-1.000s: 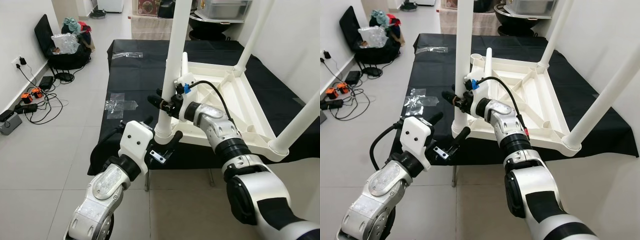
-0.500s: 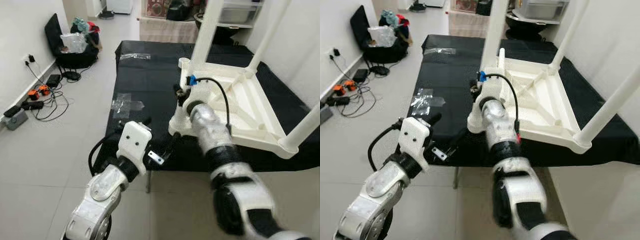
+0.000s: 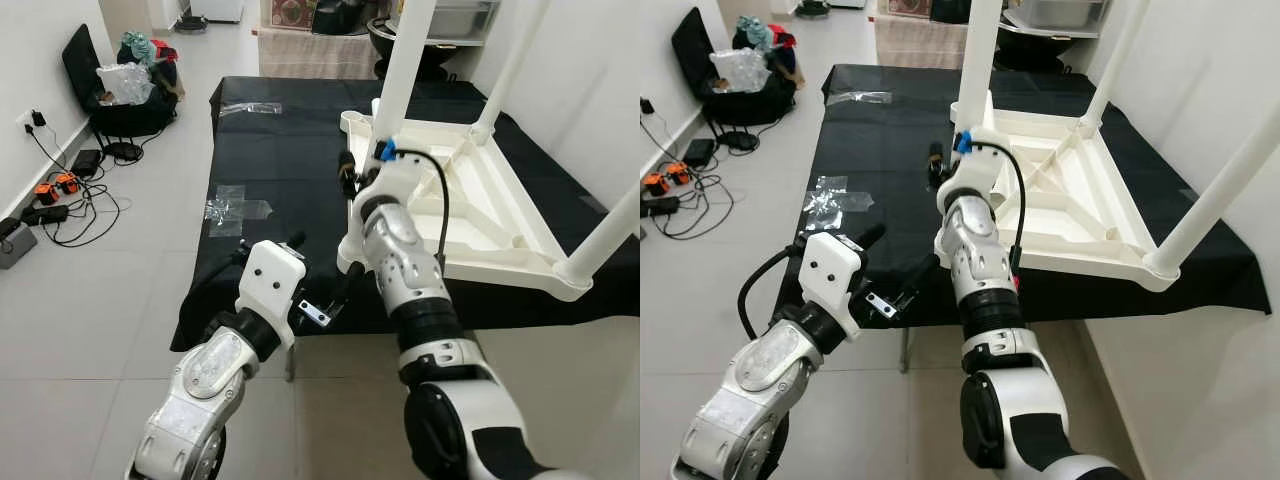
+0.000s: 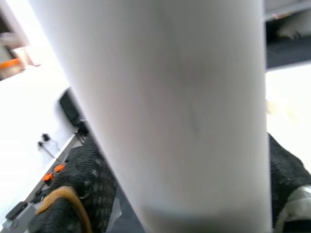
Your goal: Building children table
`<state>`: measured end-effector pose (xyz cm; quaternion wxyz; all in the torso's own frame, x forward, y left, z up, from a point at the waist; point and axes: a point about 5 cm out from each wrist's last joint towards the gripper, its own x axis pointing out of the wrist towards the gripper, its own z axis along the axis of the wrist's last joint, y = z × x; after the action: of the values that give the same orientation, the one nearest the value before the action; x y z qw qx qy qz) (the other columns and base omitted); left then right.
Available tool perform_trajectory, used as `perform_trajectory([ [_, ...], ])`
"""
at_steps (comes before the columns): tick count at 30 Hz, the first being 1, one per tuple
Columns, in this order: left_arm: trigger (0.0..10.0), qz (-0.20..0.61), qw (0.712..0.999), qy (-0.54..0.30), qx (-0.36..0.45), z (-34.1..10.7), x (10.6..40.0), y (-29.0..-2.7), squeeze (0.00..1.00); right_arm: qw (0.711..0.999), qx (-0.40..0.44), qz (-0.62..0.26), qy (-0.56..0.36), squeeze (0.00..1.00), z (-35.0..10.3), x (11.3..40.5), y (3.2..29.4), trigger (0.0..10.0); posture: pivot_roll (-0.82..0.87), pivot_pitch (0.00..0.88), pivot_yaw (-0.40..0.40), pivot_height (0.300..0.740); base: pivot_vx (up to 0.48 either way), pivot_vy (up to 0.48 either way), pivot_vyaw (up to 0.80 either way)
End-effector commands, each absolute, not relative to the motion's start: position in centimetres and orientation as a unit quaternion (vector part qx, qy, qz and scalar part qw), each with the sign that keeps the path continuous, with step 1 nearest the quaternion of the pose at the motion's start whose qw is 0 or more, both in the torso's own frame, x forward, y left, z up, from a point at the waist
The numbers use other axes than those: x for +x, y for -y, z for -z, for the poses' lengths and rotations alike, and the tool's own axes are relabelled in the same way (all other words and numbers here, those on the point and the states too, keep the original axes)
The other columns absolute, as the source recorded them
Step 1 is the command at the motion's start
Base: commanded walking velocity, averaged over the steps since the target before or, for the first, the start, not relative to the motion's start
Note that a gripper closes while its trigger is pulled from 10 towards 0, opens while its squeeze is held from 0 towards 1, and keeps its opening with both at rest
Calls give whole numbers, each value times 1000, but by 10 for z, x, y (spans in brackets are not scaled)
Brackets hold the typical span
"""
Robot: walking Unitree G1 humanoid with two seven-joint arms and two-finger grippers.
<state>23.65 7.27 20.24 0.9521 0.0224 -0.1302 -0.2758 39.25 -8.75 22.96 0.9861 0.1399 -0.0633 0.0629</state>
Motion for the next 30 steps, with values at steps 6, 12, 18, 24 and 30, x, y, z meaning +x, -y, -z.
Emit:
perform_trajectory([
  [6, 10000, 277, 952, 127, 23, -200, 235, -71, 0, 910, 103, -394, 72, 0, -243, 381, 84, 10000, 54, 16, -91, 740, 0, 0, 0],
  [12, 10000, 284, 949, 136, 30, -204, 236, -66, 0, 828, 54, -558, 4, 0, -218, 370, 92, 10000, 60, 12, -95, 740, 0, 0, 0],
  [18, 10000, 286, 948, 133, 29, -202, 235, -65, 0, 811, 42, -584, -15, 0, -211, 372, 87, 10000, 67, 6, -94, 740, 0, 0, 0],
  [24, 10000, 284, 950, 130, 27, -200, 235, -66, 0, 835, 57, -548, 3, 0, -217, 383, 79, 0, 77, 3, -104, 740, 0, 0, 0],
  [30, 10000, 281, 950, 130, 27, -200, 235, -67, 0, 897, 64, -435, 46, 0, -230, 397, 93, 0, 69, 4, -101, 740, 0, 0, 0],
])
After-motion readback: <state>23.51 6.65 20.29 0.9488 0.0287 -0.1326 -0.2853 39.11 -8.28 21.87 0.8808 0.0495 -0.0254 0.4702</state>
